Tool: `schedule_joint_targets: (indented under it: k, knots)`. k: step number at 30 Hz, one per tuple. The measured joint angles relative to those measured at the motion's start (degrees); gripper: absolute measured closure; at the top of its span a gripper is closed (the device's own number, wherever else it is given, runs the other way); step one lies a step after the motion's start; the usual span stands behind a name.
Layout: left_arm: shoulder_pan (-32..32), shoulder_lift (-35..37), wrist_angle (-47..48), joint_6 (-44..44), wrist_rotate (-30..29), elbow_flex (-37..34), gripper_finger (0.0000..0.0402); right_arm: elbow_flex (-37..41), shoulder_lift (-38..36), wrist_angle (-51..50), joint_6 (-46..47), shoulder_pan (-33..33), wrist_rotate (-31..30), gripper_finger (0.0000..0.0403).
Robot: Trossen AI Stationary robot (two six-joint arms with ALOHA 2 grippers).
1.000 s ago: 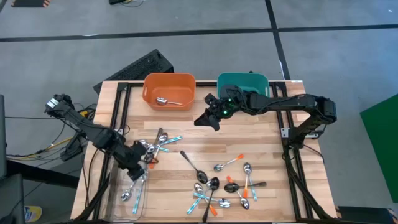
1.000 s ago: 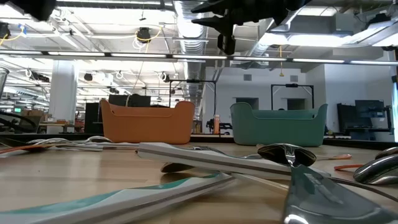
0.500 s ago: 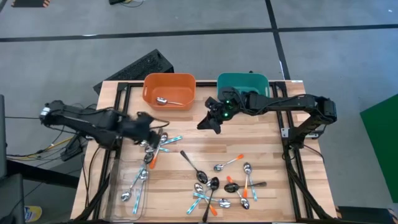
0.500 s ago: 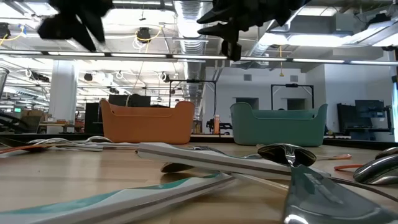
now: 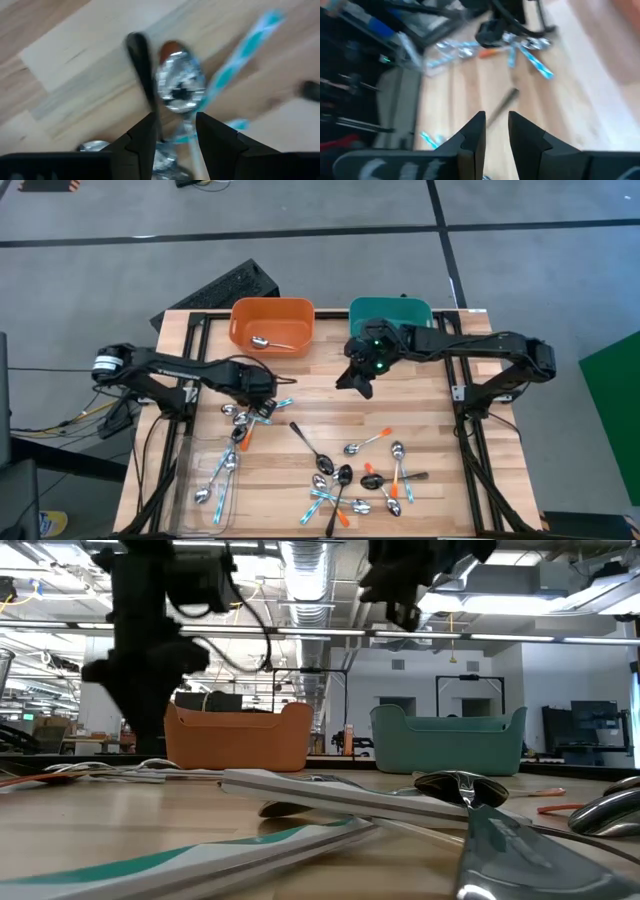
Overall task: Sort silverware by color (type)
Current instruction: Put the black spoon into the blue bin
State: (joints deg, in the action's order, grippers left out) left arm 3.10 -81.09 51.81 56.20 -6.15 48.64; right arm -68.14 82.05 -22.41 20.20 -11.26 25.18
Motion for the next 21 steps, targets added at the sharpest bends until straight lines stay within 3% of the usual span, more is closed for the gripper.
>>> schedule_joint_targets:
  k: [8, 14, 21]
  knots:
    - [0.02, -0.60, -4.80, -0.72, 0.95, -4.34, 0.0276, 0.00, -3.62, -11.75, -5.83, 0.56, -11.06, 0.0296]
    - [0.05, -0.57, -15.11, -0.08, 3.14, -10.15, 0.0276, 0.00, -3.90, -12.38, -6.69, 0.13, -11.86, 0.0296]
    - [0.06, -0.06, -12.73, 3.51, 3.61, -10.37, 0.0276, 0.00, -3.88, -12.34, -7.17, -0.05, -11.84, 0.0296]
